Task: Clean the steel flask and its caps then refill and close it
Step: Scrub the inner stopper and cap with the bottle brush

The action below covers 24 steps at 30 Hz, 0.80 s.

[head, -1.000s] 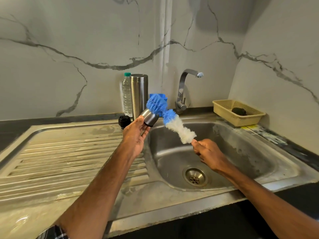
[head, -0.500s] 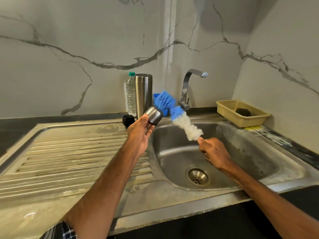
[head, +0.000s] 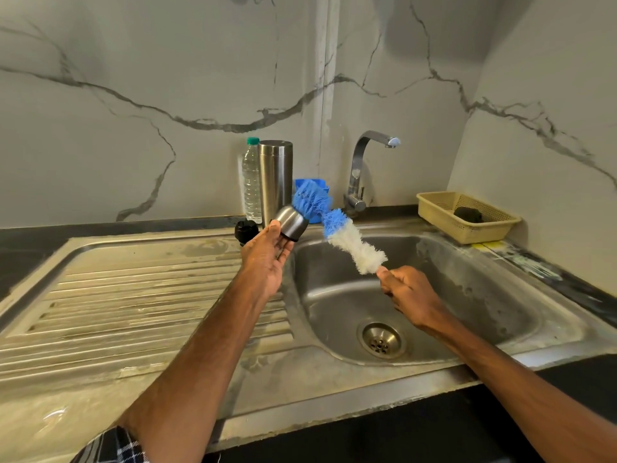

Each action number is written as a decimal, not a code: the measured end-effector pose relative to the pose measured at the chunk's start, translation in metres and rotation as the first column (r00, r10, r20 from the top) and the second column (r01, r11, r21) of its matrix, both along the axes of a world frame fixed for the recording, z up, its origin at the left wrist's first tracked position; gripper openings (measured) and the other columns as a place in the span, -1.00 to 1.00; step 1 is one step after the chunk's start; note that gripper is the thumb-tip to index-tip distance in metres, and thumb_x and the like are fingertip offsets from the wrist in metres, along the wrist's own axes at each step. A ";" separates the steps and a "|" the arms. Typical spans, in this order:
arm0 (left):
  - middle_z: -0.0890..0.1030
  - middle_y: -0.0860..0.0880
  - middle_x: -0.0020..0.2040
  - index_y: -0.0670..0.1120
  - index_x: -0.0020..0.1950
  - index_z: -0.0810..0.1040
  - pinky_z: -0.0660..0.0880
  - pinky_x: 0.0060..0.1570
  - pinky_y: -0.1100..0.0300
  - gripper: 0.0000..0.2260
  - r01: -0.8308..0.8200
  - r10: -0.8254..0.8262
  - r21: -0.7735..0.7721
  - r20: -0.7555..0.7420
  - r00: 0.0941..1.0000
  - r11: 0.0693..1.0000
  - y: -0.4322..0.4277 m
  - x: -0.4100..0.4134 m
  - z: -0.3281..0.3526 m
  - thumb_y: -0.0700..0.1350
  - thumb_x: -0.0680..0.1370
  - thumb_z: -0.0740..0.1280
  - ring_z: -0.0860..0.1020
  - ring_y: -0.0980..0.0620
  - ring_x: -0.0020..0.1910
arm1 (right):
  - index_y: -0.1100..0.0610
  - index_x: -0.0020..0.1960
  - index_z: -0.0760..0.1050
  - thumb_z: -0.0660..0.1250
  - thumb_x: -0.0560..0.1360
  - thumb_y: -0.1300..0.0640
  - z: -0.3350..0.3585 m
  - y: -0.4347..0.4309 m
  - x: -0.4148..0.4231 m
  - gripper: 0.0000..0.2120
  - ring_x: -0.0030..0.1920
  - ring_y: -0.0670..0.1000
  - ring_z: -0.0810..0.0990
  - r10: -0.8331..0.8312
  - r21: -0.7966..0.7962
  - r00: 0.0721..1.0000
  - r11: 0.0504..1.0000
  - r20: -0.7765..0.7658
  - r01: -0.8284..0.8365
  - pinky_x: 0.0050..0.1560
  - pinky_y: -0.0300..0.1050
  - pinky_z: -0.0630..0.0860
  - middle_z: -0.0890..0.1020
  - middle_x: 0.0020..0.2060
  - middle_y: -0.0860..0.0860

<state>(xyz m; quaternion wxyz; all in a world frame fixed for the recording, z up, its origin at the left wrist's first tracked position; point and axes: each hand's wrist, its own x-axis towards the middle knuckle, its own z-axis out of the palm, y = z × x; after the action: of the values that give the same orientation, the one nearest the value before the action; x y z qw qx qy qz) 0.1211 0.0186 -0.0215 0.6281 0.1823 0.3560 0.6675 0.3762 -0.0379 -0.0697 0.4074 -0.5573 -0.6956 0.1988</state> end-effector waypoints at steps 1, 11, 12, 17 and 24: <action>0.66 -0.20 0.12 -0.22 0.25 0.56 0.62 -0.03 0.17 -0.74 0.003 -0.003 0.002 0.010 1.000 1.000 0.000 0.000 0.000 -0.21 0.58 0.42 0.66 -0.03 0.01 | 0.01 -0.46 0.28 0.14 0.69 -0.03 0.000 0.000 -0.001 -0.47 -0.52 -0.09 0.21 0.008 0.004 1.000 1.000 -0.002 -0.008 -0.39 -0.12 0.19 0.29 -0.55 -0.09; 0.67 -0.18 0.07 -0.21 0.21 0.58 0.62 -0.05 0.16 -0.78 0.027 -0.027 0.000 0.053 0.998 1.000 -0.001 0.003 0.001 -0.23 0.57 0.42 0.67 -0.02 0.00 | 0.08 -0.42 0.31 0.12 0.70 -0.02 0.003 -0.002 -0.002 -0.49 -0.52 -0.07 0.22 -0.019 -0.014 1.000 1.000 0.016 0.019 -0.39 -0.13 0.22 0.31 -0.55 -0.08; 0.67 -0.17 0.05 -0.21 0.20 0.58 0.63 -0.02 0.15 -0.79 0.028 -0.028 -0.004 0.054 0.998 1.000 -0.001 0.003 0.001 -0.23 0.57 0.42 0.67 -0.02 -0.01 | 0.07 -0.42 0.31 0.12 0.70 -0.03 0.003 -0.002 -0.001 -0.49 -0.52 -0.08 0.22 -0.009 -0.007 1.000 1.000 0.012 0.009 -0.39 -0.12 0.21 0.31 -0.55 -0.08; 0.66 -0.21 0.10 -0.23 0.25 0.55 0.63 -0.11 0.14 -0.75 0.019 -0.016 -0.034 0.062 0.998 0.999 0.001 0.001 -0.002 -0.24 0.57 0.41 0.66 -0.05 0.01 | 0.05 -0.43 0.30 0.11 0.64 -0.16 0.001 -0.001 -0.004 -0.49 -0.51 -0.05 0.24 -0.011 -0.010 0.999 1.000 0.040 0.011 -0.38 -0.08 0.23 0.31 -0.55 -0.07; 0.66 -0.21 0.10 -0.24 0.23 0.55 0.63 0.06 0.08 -0.76 0.031 -0.030 -0.012 0.062 0.998 0.999 0.001 0.001 0.000 -0.24 0.58 0.41 0.66 -0.05 0.01 | 0.07 -0.44 0.30 0.13 0.70 0.00 0.004 -0.002 -0.003 -0.48 -0.53 -0.08 0.23 -0.050 -0.010 0.998 0.999 0.030 0.050 -0.39 -0.12 0.23 0.31 -0.56 -0.07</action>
<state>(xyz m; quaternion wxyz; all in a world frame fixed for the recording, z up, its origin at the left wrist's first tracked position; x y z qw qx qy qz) 0.1224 0.0201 -0.0216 0.6501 0.1627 0.3380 0.6608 0.3730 -0.0395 -0.0656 0.3991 -0.5794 -0.6864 0.1839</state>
